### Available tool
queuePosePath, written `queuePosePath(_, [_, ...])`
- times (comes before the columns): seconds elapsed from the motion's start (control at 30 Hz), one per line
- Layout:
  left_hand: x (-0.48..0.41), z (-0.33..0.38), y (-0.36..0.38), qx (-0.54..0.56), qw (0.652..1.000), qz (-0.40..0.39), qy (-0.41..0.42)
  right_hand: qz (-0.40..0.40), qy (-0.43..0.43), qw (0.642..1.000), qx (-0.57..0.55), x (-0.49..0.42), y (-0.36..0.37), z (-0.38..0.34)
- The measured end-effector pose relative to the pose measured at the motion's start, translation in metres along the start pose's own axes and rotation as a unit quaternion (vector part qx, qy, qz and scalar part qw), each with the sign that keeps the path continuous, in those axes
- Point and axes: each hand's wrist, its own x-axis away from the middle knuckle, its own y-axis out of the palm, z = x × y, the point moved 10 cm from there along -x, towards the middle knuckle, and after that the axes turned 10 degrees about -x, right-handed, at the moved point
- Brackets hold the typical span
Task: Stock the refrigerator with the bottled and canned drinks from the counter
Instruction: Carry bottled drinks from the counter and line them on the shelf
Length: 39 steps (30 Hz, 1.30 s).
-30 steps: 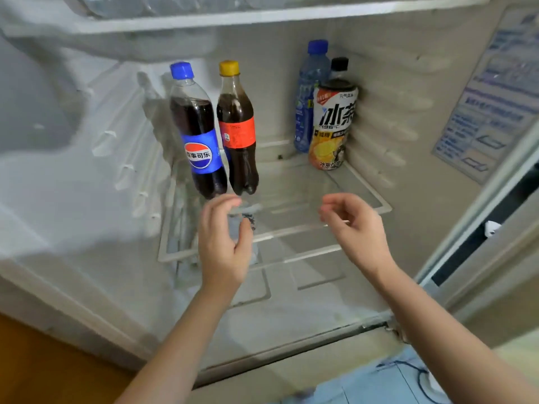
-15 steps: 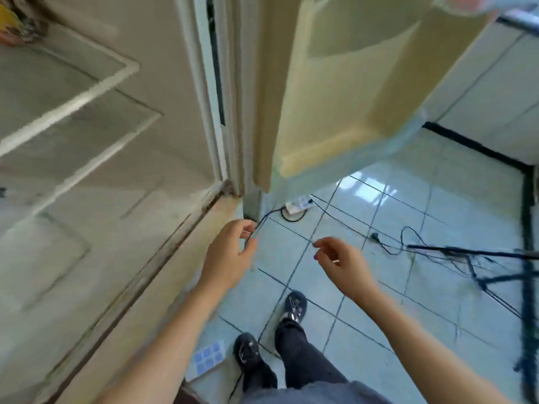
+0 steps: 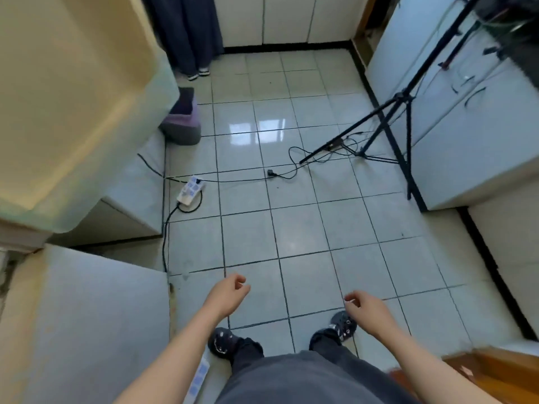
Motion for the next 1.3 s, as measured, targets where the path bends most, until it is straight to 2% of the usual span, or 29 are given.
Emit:
queuePosePath(0.17, [-0.009, 0.065, 0.094, -0.087, 0.993, -0.071, -0.039, -0.028, 0.066, 0.997, -0.015, 0.0, -0.049, 0.131])
queuePosePath(0.27, [-0.014, 0.116, 0.149, -0.133, 0.985, -0.105, -0.028, -0.031, 0.126, 0.989, -0.075, -0.001, -0.084, 0.212])
queuePosePath(0.47, [-0.034, 0.27, 0.215, -0.13, 0.986, -0.106, 0.024, 0.027, 0.213, 0.961, -0.172, 0.004, -0.17, 0.346])
queuePosePath(0.6, [-0.043, 0.374, 0.245, -0.195, 0.967, -0.118, 0.111, 0.095, 0.245, 0.923, -0.282, 0.002, -0.208, 0.401])
queuePosePath(0.7, [-0.06, 0.425, 0.267, -0.227, 0.956, -0.15, 0.112, 0.118, 0.252, 0.899, -0.339, -0.004, -0.217, 0.425])
queuePosePath(0.8, [-0.077, 0.465, 0.299, -0.287, 0.93, -0.196, 0.118, 0.123, 0.282, 0.86, -0.406, 0.0, -0.209, 0.447])
queuePosePath(0.97, [-0.118, 0.56, 0.366, -0.407, 0.873, -0.234, 0.135, 0.168, 0.352, 0.775, -0.497, 0.011, -0.224, 0.516])
queuePosePath(1.13, [-0.141, 0.714, 0.433, -0.472, 0.823, -0.239, 0.209, 0.215, 0.421, 0.717, -0.511, 0.023, -0.297, 0.587])
queuePosePath(1.23, [-0.148, 0.81, 0.474, -0.5, 0.79, -0.233, 0.268, 0.262, 0.416, 0.685, -0.538, 0.018, -0.354, 0.614])
queuePosePath(1.3, [-0.152, 0.868, 0.5, -0.512, 0.772, -0.224, 0.301, 0.307, 0.396, 0.645, -0.576, 0.011, -0.386, 0.628])
